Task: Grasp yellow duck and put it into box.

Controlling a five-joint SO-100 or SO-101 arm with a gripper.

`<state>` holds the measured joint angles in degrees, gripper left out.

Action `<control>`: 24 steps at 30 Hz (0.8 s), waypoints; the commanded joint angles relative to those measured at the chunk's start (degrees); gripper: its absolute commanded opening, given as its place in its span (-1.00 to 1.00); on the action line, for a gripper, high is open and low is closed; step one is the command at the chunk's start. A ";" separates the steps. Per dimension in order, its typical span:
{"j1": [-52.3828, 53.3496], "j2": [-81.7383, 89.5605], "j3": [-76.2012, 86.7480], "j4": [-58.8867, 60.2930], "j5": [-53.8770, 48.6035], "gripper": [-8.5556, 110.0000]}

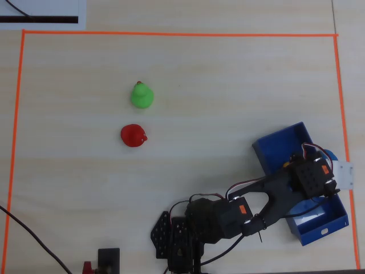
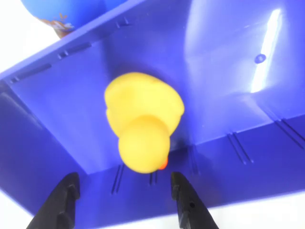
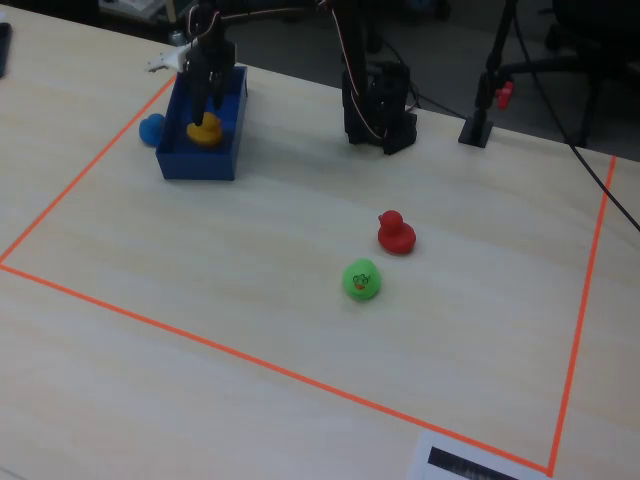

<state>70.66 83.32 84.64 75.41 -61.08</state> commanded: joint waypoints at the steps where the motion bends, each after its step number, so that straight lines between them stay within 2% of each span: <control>1: 0.35 4.57 -0.70 0.62 1.14 -0.44; 7: -0.26 7.65 -3.60 0.79 6.59 -0.44; 11: -2.20 11.95 -4.13 1.41 9.05 -0.83; 12: -2.55 13.27 -3.87 1.23 10.99 -0.85; 18: -5.01 22.32 0.70 2.64 13.97 -0.85; 24: -8.09 34.37 11.87 4.39 10.72 -0.85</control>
<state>64.07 109.78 91.67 79.10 -48.25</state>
